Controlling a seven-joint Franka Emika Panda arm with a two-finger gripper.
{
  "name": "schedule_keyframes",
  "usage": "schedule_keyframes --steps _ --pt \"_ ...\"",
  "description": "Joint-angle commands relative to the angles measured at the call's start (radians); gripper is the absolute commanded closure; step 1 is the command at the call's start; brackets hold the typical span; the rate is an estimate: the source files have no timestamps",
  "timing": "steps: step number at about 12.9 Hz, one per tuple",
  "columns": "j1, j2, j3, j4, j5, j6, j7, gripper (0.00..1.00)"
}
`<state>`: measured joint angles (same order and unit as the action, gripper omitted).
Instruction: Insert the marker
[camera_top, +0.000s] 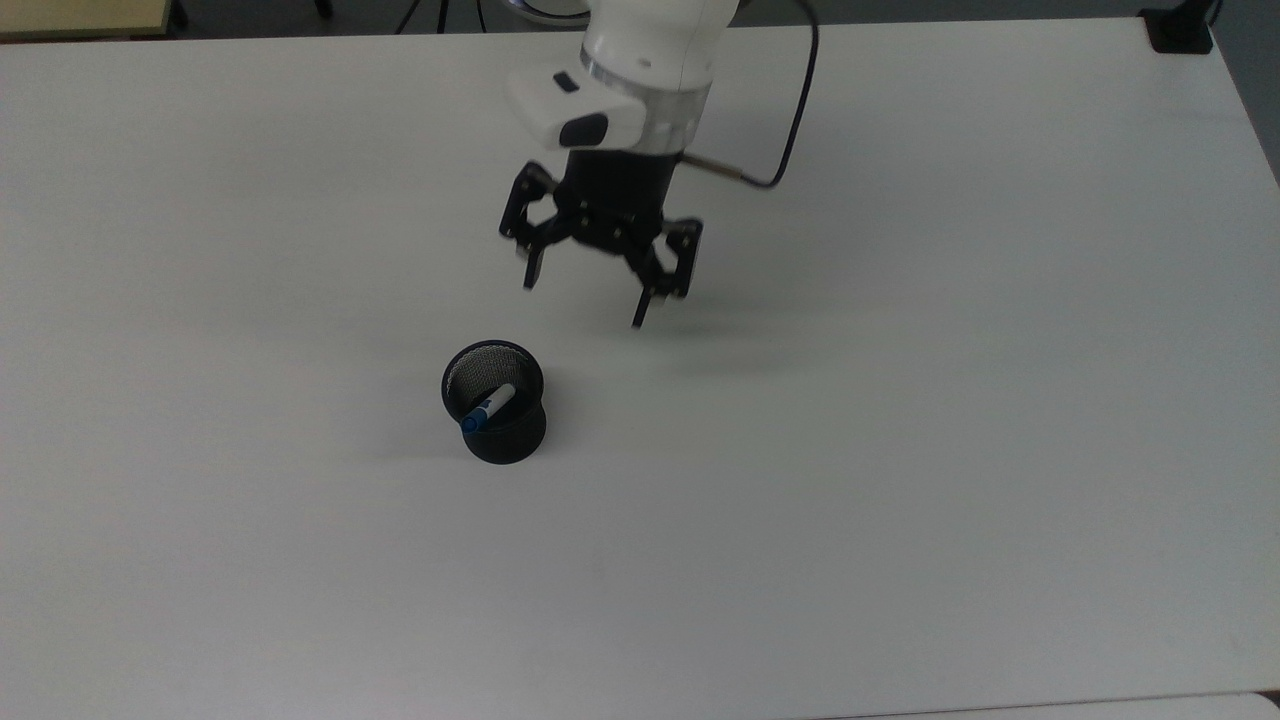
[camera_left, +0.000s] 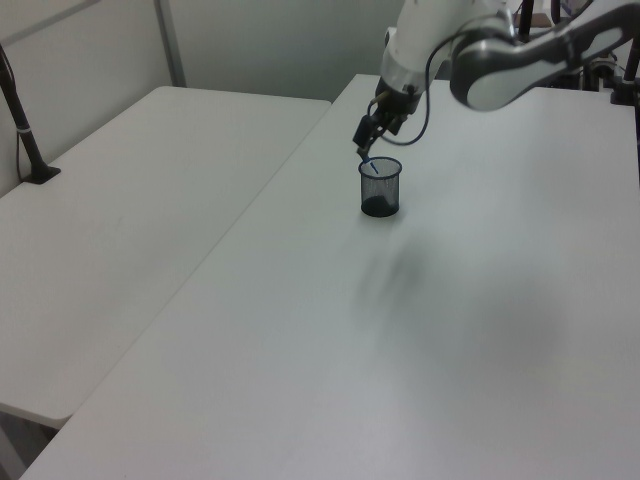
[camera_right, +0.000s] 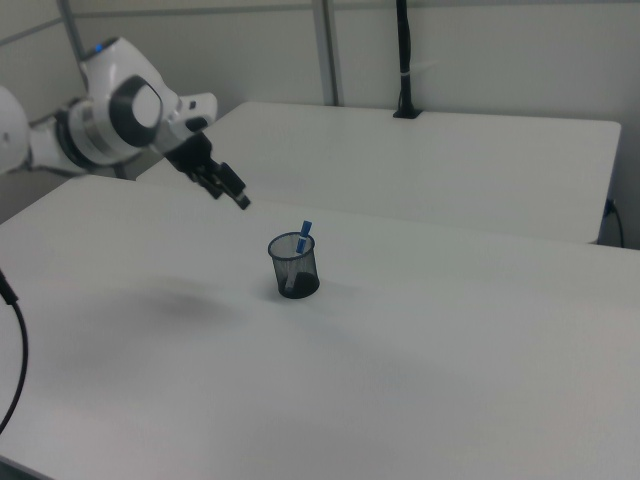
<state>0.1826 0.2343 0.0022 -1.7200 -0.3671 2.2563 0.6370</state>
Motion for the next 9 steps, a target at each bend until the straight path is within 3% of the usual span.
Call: schedule_keyframes --steps 1,3,9 --pt "0.006 -0.088 -0.019 0.052 0.212 -0.281 -0.345 0.00" --pt "0.005 -0.140 -0.024 0.050 0.250 -0.403 -0.446 0.00" --pt "-0.031 -0.256 -0.022 0.020 0.266 -0.592 -0.625 0.00"
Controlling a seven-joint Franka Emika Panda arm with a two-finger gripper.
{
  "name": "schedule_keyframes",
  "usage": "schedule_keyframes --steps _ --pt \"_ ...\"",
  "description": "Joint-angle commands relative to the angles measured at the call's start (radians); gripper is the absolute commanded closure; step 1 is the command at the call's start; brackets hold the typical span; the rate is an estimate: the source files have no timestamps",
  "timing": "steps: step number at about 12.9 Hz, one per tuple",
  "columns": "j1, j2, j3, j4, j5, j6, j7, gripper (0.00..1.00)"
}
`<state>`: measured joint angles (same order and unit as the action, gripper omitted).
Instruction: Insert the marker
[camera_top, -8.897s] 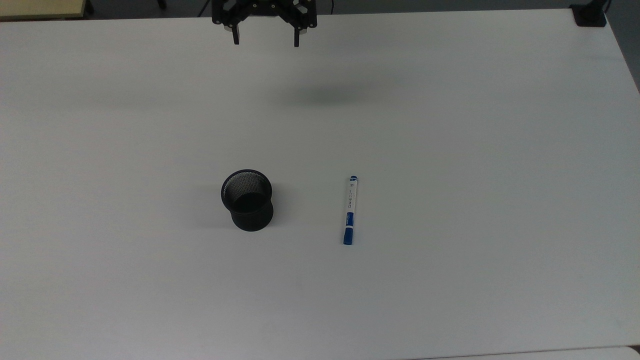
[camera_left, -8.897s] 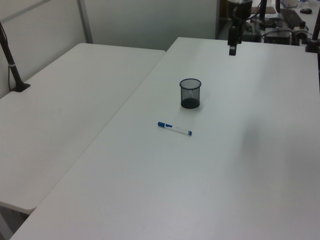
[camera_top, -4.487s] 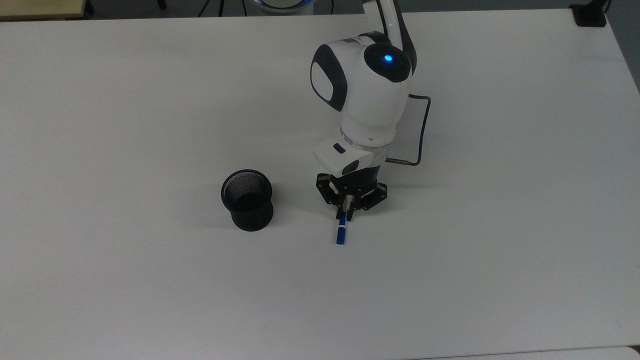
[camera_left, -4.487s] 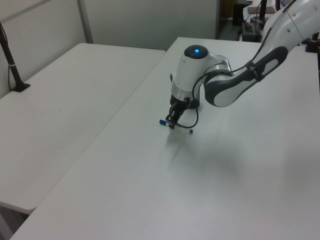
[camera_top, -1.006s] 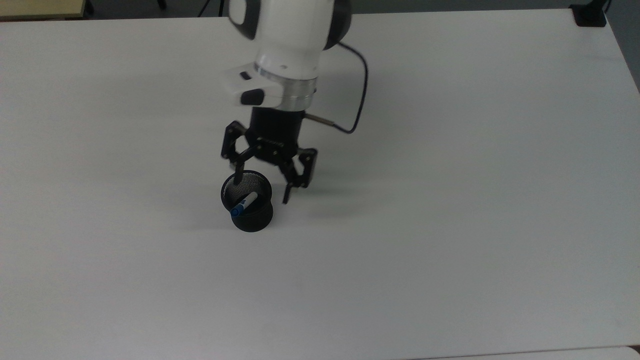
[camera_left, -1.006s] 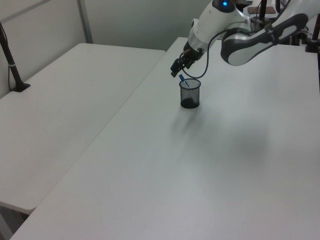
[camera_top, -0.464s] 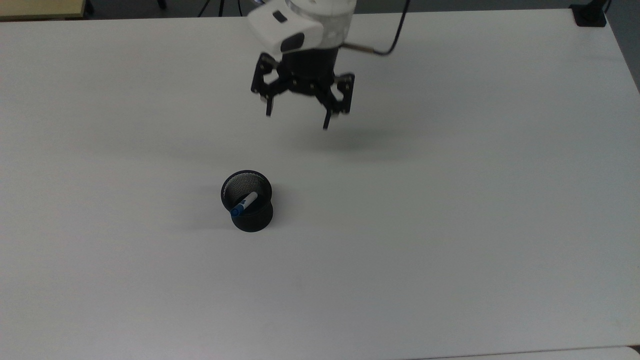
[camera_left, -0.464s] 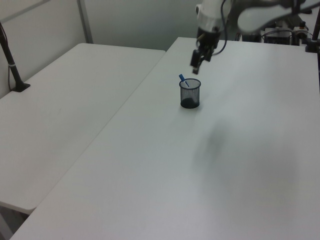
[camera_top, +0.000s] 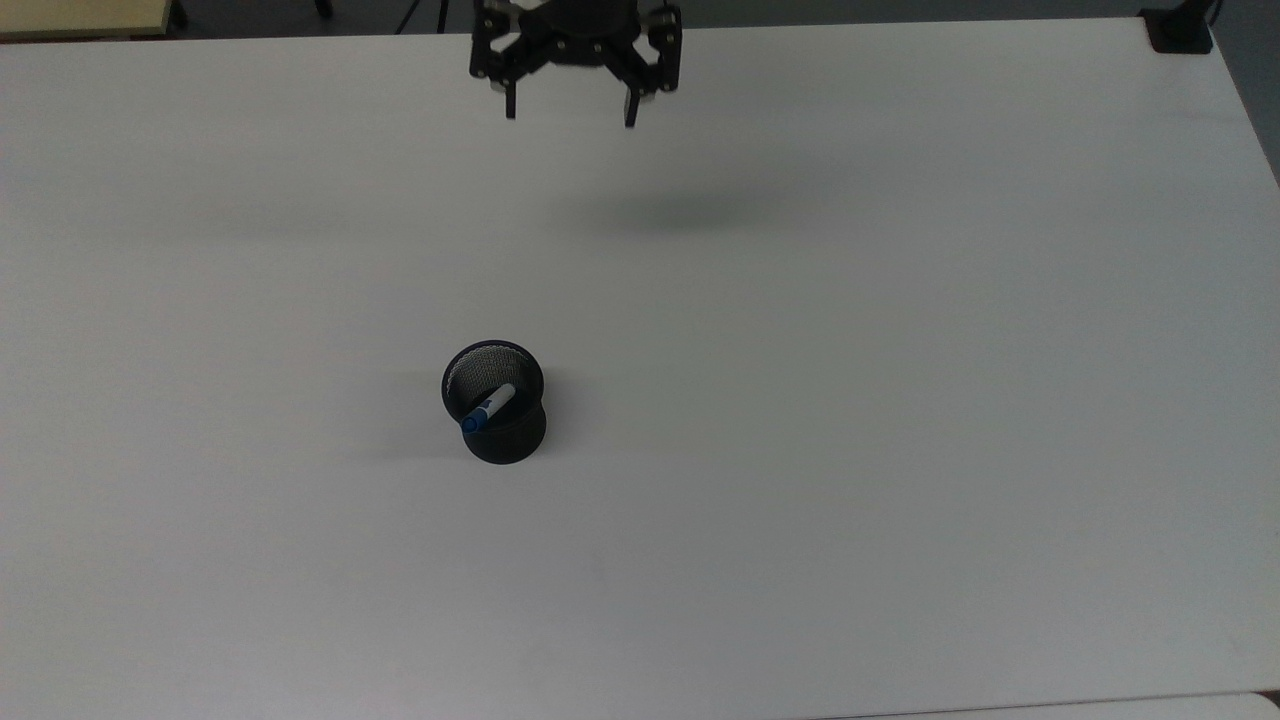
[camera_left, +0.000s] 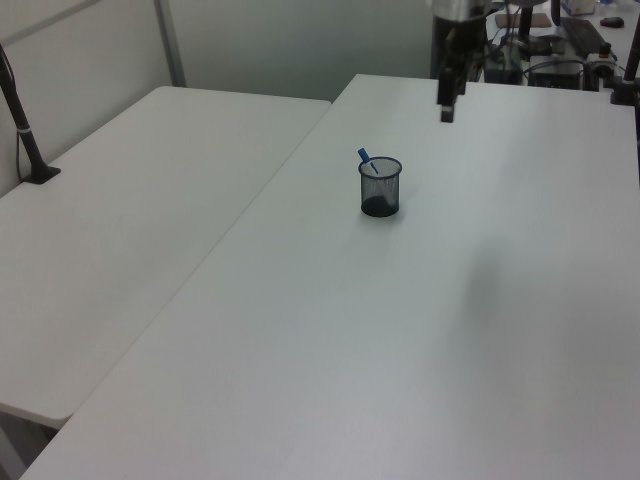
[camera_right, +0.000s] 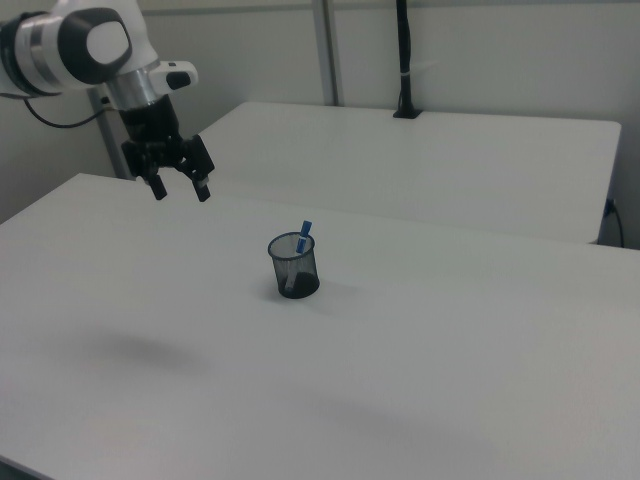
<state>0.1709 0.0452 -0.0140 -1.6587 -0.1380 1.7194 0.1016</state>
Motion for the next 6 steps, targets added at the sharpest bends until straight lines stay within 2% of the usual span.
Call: schedule_keyframes --steps 1,2,6 --pt "-0.034 -0.074 -0.006 -0.039 0.069 -0.058 -0.089 0.00" --pt "-0.054 -0.076 -0.006 -0.036 0.105 -0.064 -0.085 0.00" --pt "-0.053 -0.073 -0.006 -0.030 0.106 -0.098 -0.080 0.00"
